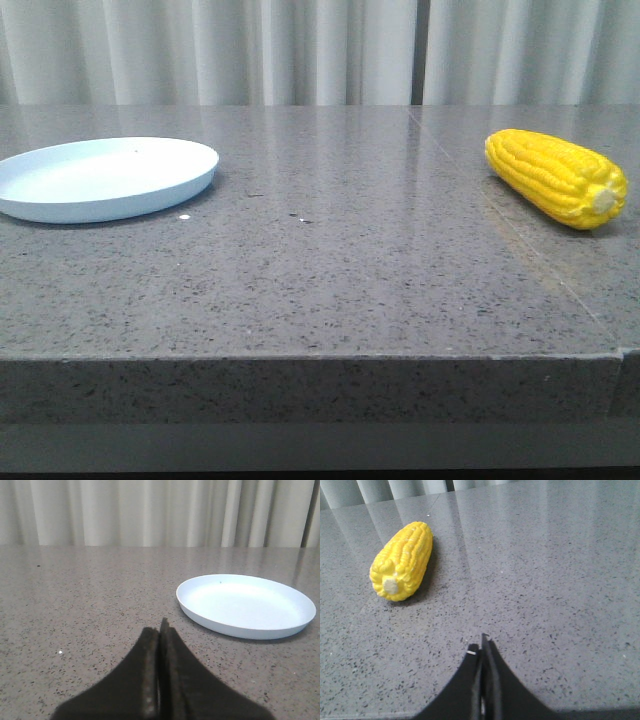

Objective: Place corn on plate with both arms

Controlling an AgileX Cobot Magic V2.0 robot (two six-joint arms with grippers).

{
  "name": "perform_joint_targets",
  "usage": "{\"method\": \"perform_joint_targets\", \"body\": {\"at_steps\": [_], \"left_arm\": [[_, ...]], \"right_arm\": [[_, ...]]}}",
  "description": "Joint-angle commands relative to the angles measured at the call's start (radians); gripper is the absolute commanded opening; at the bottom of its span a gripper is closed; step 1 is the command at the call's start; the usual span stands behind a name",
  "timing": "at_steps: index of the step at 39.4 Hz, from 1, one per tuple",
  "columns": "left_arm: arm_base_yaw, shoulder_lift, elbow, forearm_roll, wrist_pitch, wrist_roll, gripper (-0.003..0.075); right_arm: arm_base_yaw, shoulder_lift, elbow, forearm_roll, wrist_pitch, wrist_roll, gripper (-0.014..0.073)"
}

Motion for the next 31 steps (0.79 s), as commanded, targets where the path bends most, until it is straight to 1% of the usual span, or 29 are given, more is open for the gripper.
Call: {"method": "perform_joint_targets", "body": {"at_steps": [1,24,28,31], "left_arm": [[0.002,-0.019,0.021,-0.008,-0.084,-0.004,-0.002],[0.004,-0.019,0.021,-0.008,-0.091,-0.004,-0.002],[0.004,-0.019,0.021,-0.008,-0.116,-0.004,-0.002],[0.004,-0.019,0.021,-0.008,-0.163,-0.004,-0.002]], "right_arm": [[-0.006,-0.017,-0.021,0.002,-0.078,-0.01,-0.0064],[-0.006,-0.017,-0.021,0.002,-0.079,-0.01,-0.0064],[-0.006,-0.017,-0.021,0.002,-0.1,-0.01,-0.0064],[-0.006,-0.017,-0.025,0.002,-0.129,-0.01,-0.0064]]}}
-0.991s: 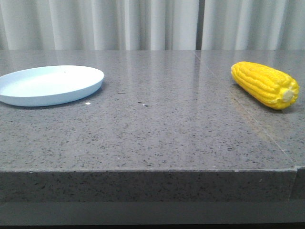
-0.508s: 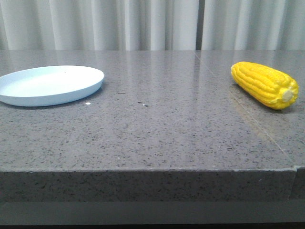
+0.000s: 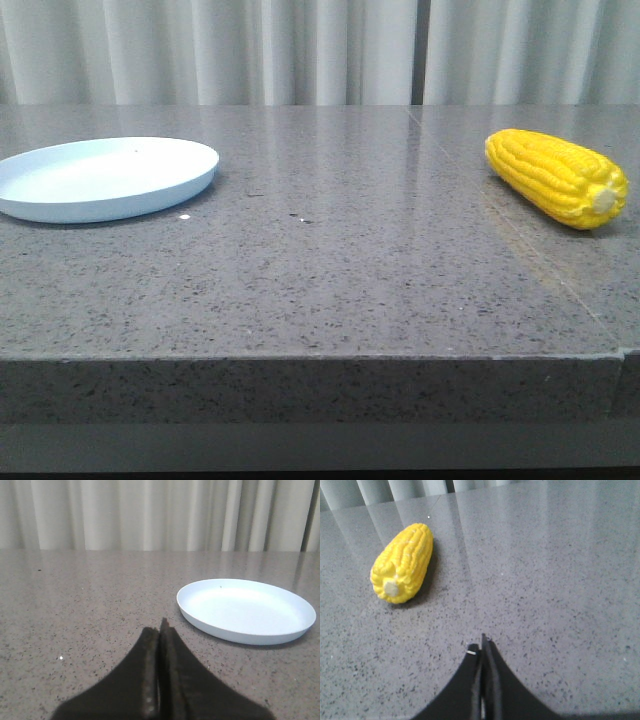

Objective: Place corn on plate with both arms

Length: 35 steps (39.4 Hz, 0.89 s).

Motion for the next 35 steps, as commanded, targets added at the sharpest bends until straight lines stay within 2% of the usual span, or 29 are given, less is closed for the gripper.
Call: {"method": "perform_joint_targets", "body": {"at_steps": [1,5,8,16,23,29,35], "left_arm": [[0.004,-0.019,0.017,-0.008,-0.161,-0.004,-0.002],[0.004,-0.019,-0.017,-0.01,-0.24,-0.004,-0.002],[0.004,-0.015,-0.082,-0.034,-0.225,-0.008,-0.002],[0.004,0.095,-0.337,-0.017,-0.001,-0.008,-0.002],[0.004,0.291,-0.493,0.0,0.154,0.001,-0.002],[0.004,0.404,-0.534,0.002,0.149,0.001,-0.002],[0.004,0.414,-0.534,0.002,0.145,0.001,-0.001]], "right_arm": [[-0.006,-0.017,-0.031,0.002,-0.117,-0.01,-0.0064],[-0.006,-0.017,-0.08,0.002,-0.099,-0.01,-0.0062],[-0.006,-0.016,-0.132,0.002,-0.083,-0.01,-0.0062],[-0.007,0.075,-0.36,0.001,0.064,-0.01,-0.0062],[-0.007,0.283,-0.521,0.001,0.084,-0.01,-0.0062],[-0.007,0.419,-0.61,0.001,0.082,-0.01,-0.0062],[-0.007,0.445,-0.622,0.001,0.055,-0.01,-0.0041]]}}
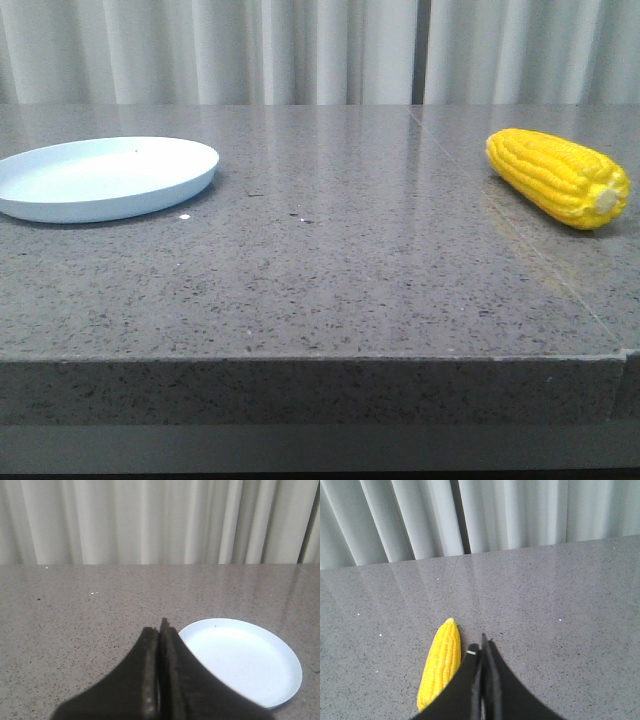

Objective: Place corn on plate with both arms

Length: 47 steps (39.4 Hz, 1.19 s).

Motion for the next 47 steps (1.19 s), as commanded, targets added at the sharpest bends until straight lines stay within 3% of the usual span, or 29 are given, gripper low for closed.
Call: {"method": "perform_joint_targets", "body": {"at_steps": [1,3,5,10,14,15,32,47], "left_arm": [[0.004,0.014,-0.038,0.0,-0.073,0.001,0.0008],[0.004,0.014,-0.038,0.0,-0.075,0.001,0.0069],[0.004,0.014,-0.038,0.0,-0.082,0.001,0.0179],[0.004,0.014,-0.038,0.0,-0.096,0.001,0.0532],[0.004,0.014,-0.038,0.0,-0.096,0.001,0.0707],[0.004,0.014,-0.038,0.0,-0.096,0.001,0.0701],[0.004,0.028,-0.039,0.0,-0.096,0.001,0.0616],[-0.075,0.383,-0.277,-0.002,0.106,0.001,0.0616]], "right_arm": [[-0.007,0.016,-0.039,0.001,-0.089,-0.01,-0.0022],[-0.007,0.016,-0.039,0.001,-0.089,-0.01,0.004],[-0.007,0.016,-0.039,0.001,-0.089,-0.01,0.012],[-0.007,0.016,-0.039,0.001,-0.088,-0.01,0.0427],[-0.007,0.016,-0.039,0.001,-0.089,-0.01,0.0637],[-0.007,0.016,-0.039,0.001,-0.089,-0.01,0.0668],[-0.007,0.016,-0.039,0.001,-0.088,-0.01,0.064],[-0.007,0.016,-0.039,0.001,-0.088,-0.01,0.064]]}}
